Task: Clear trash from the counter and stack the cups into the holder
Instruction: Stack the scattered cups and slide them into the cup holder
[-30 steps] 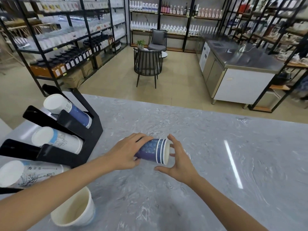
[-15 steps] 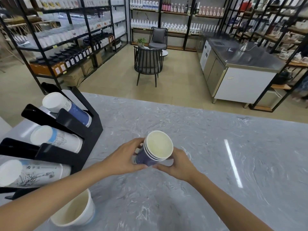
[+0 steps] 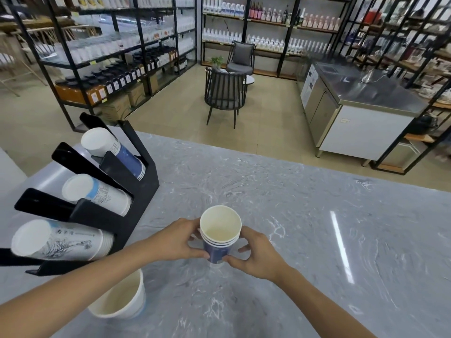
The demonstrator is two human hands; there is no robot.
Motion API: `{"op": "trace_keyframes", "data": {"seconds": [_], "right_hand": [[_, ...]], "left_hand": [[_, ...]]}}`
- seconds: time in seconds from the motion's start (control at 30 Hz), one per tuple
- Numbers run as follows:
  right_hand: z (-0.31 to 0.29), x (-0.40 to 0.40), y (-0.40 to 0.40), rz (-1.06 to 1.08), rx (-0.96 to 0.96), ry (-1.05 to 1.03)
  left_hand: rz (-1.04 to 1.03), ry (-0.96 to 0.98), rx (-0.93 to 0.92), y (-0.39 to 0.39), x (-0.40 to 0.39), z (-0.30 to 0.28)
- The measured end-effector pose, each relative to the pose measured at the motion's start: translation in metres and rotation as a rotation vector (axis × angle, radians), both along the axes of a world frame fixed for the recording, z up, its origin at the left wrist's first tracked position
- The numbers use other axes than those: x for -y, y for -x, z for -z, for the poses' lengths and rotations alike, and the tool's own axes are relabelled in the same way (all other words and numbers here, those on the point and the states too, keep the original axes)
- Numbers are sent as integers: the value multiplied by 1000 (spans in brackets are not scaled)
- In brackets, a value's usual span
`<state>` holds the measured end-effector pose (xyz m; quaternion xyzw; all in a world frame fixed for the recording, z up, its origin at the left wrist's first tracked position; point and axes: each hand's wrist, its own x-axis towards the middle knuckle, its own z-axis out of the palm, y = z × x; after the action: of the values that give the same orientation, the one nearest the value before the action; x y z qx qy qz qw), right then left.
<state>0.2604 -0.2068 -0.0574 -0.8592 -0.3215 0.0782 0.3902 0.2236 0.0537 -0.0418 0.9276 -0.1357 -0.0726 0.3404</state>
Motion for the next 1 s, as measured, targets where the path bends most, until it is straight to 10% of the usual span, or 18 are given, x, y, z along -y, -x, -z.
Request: {"op": "trace_keyframes", "data": {"seconds": [1.0], "right_hand": [[-4,-17,135,85,-40,-176]], "left_hand": [[-367,-8,200,180,-69,-82]]}}
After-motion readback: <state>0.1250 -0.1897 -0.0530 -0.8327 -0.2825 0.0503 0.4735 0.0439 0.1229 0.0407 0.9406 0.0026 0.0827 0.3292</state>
